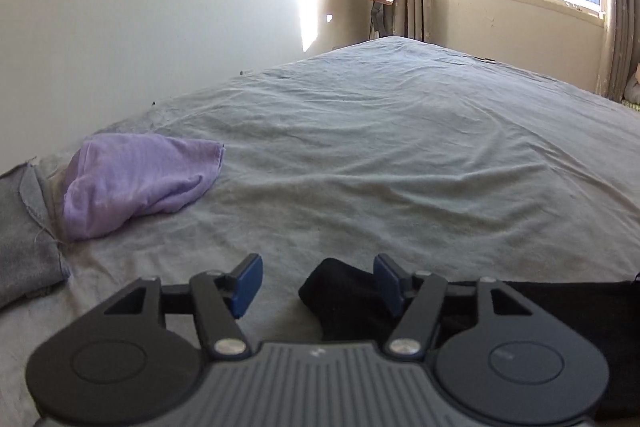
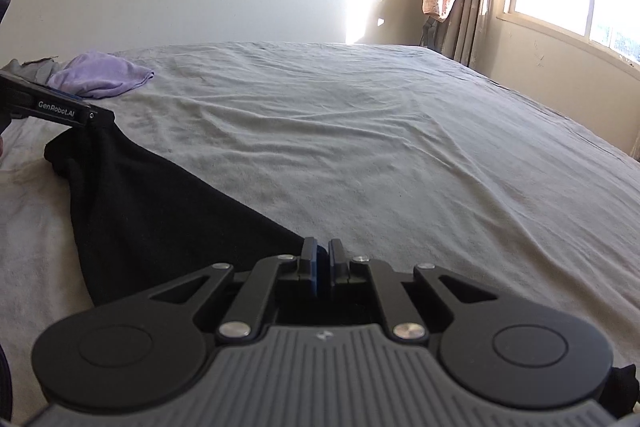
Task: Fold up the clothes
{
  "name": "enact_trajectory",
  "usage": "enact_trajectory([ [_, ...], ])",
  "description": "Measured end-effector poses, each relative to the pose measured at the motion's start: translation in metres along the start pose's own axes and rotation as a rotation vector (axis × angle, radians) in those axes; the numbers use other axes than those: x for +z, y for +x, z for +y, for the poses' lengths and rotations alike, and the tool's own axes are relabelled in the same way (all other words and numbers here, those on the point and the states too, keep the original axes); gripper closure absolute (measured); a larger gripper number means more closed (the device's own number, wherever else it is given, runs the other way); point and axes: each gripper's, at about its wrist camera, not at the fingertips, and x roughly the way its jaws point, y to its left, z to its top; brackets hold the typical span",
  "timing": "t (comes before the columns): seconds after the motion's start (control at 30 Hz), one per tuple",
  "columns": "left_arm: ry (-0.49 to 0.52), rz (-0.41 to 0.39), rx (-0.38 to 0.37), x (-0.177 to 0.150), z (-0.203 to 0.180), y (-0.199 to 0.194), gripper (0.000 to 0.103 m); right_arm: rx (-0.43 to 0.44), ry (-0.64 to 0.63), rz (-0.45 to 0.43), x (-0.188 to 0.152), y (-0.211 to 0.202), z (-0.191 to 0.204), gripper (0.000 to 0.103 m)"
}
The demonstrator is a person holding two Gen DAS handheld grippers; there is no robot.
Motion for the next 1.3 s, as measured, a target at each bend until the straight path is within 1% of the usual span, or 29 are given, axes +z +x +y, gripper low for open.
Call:
enact_trajectory([
  [0.07, -0.1, 0.041, -0.035, 0.002, 0.011, -0.006, 0.037, 0.075, 0.008, -0.021, 0.003, -0.009, 0.0, 0.093],
  [0.17, -0.227, 0.105, -0.07, -0.004, 0.025, -0.011, 0.037, 0.215, -0.047, -0.043, 0.008, -0.024, 0.013, 0.091],
  [0.23, -0.278, 0.131, -0.074, -0.008, 0.029, -0.015, 0.037, 0.285, -0.117, -0.043, 0.009, -0.03, 0.027, 0.09],
  [0.4, -0.332, 0.136, -0.06, -0.012, 0.026, -0.028, 0.038, 0.375, -0.269, -0.005, 0.004, -0.031, 0.06, 0.09],
  [0.5, -0.391, 0.171, -0.077, -0.018, 0.027, -0.025, 0.039, 0.384, -0.3, 0.018, -0.001, -0.026, 0.066, 0.09],
  [0.6, -0.457, 0.185, -0.088, -0.026, 0.027, -0.018, 0.047, 0.39, -0.315, 0.037, -0.004, -0.021, 0.069, 0.09],
  [0.77, -0.593, 0.121, -0.09, -0.033, 0.032, -0.015, 0.047, 0.389, -0.303, 0.036, -0.004, -0.019, 0.068, 0.09],
  [0.87, -0.673, 0.101, -0.093, -0.038, 0.035, -0.013, 0.048, 0.385, -0.302, 0.031, -0.005, -0.018, 0.069, 0.09],
  [0.9, -0.695, 0.096, -0.089, -0.039, 0.036, -0.013, 0.053, 0.383, -0.301, 0.029, -0.005, -0.018, 0.069, 0.09],
  [0.93, -0.709, 0.09, -0.082, -0.041, 0.036, -0.014, 0.063, 0.382, -0.302, 0.028, -0.005, -0.018, 0.07, 0.09],
  [0.97, -0.715, 0.078, -0.076, -0.041, 0.037, -0.015, 0.07, 0.381, -0.304, 0.027, -0.006, -0.018, 0.07, 0.09],
  [1.0, -0.713, 0.063, -0.073, -0.041, 0.036, -0.016, 0.084, 0.381, -0.304, 0.027, -0.006, -0.017, 0.071, 0.09],
  [1.03, -0.704, 0.045, -0.069, -0.04, 0.036, -0.018, 0.09, 0.381, -0.306, 0.026, -0.006, -0.017, 0.071, 0.094],
  [1.07, -0.688, 0.024, -0.061, -0.039, 0.035, -0.021, 0.091, 0.381, -0.307, 0.024, -0.007, -0.018, 0.071, 0.096],
  [1.2, -0.563, -0.103, -0.005, -0.027, 0.024, -0.042, 0.093, 0.385, -0.292, 0.012, -0.005, -0.019, 0.069, 0.097],
  [1.27, -0.478, -0.149, 0.05, -0.022, 0.016, -0.05, 0.093, 0.392, -0.273, 0.001, -0.003, -0.021, 0.067, 0.097],
  [1.3, -0.44, -0.155, 0.085, -0.021, 0.013, -0.052, 0.093, 0.401, -0.264, -0.005, -0.003, -0.022, 0.066, 0.098],
])
